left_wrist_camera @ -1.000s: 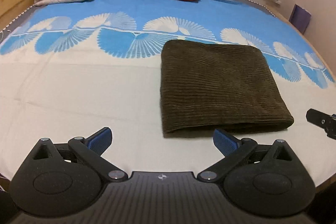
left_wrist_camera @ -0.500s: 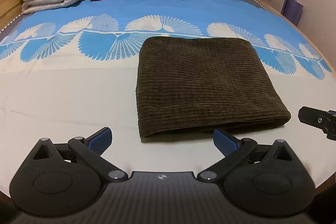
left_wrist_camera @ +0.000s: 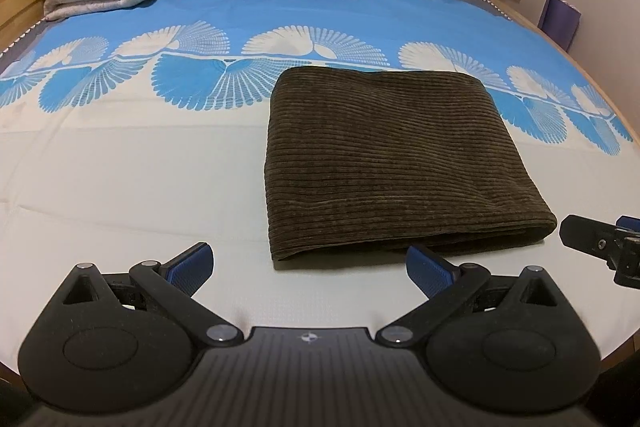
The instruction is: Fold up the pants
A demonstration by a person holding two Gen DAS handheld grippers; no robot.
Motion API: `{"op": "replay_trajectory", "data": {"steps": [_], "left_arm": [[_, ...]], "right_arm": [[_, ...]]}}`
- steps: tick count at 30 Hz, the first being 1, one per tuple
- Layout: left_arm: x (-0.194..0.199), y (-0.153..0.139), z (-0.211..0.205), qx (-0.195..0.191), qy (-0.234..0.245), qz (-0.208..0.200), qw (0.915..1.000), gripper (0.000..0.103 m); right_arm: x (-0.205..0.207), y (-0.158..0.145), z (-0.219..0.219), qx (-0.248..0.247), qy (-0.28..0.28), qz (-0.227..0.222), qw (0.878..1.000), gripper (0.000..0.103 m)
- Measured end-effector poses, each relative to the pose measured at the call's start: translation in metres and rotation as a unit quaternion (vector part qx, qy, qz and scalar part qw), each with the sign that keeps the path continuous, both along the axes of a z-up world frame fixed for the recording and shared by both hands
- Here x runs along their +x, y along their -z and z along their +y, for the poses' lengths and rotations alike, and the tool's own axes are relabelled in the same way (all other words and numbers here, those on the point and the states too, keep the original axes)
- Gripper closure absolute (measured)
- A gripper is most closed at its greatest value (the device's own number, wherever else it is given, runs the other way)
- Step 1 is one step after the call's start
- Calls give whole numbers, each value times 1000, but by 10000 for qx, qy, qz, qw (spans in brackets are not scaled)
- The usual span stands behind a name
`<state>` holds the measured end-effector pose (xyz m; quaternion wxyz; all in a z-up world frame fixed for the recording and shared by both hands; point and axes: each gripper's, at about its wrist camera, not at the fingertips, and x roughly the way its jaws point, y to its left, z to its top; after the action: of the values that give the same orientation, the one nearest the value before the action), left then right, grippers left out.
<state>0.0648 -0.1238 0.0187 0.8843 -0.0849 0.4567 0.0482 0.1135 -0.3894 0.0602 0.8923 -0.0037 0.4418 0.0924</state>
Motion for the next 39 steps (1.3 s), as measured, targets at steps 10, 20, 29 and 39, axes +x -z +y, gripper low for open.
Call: {"op": "replay_trajectory", "data": {"steps": [10,20,29,39], "left_arm": [[-1,2,-1,-12,43,15,10000,0],[-1,3,-1,-6,72,13,10000,0],[-2,3,-1,-18,88,2,10000,0],[-2,3,-1,-30,130,-9,9999,0]], "right_arm": [[0,1,1,28,-33,58,10000,1],[1,3,1,56,-41,109,9999,1],[1,3,2,49,-78,94,9999,1],[0,3,2,48,-96,90,9999,1]]}}
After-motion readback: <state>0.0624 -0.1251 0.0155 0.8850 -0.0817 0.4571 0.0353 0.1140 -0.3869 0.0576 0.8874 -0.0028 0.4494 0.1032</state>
